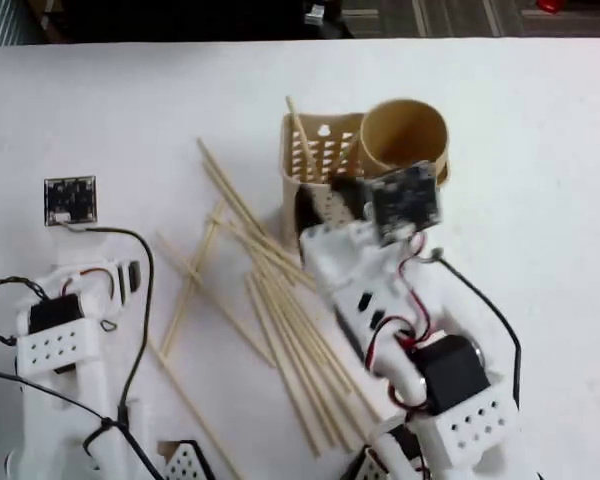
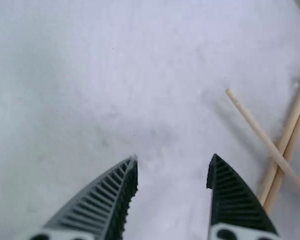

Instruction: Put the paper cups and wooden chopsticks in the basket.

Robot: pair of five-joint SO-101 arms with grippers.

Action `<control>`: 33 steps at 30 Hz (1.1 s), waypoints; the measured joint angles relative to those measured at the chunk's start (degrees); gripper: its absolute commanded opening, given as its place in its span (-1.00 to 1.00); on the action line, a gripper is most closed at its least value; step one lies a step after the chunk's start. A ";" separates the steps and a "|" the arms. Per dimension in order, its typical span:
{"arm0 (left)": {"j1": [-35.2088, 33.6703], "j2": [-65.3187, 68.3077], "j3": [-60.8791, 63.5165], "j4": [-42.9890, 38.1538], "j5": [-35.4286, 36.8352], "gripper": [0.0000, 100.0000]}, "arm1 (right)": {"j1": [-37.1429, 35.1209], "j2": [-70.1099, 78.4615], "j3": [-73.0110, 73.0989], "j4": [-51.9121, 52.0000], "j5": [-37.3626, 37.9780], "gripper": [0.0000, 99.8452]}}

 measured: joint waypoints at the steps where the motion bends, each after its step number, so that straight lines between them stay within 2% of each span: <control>1: 0.00 0.00 0.00 0.00 0.00 -0.54 | -1.49 0.00 -0.09 2.99 1.58 -0.75; 5: 0.00 0.00 0.00 0.00 0.00 -0.54 | -5.80 0.00 0.79 10.55 4.48 -0.75; 12: 0.00 0.00 0.00 0.00 0.00 -0.54 | -10.99 13.89 5.19 12.04 5.01 -0.74; 23: 0.00 0.00 0.00 0.00 0.00 -0.54 | -12.48 49.49 -5.54 10.11 5.01 -0.74; 33: 0.00 0.00 0.00 0.00 0.00 -0.54 | -12.57 66.46 -13.80 10.11 5.01 -0.74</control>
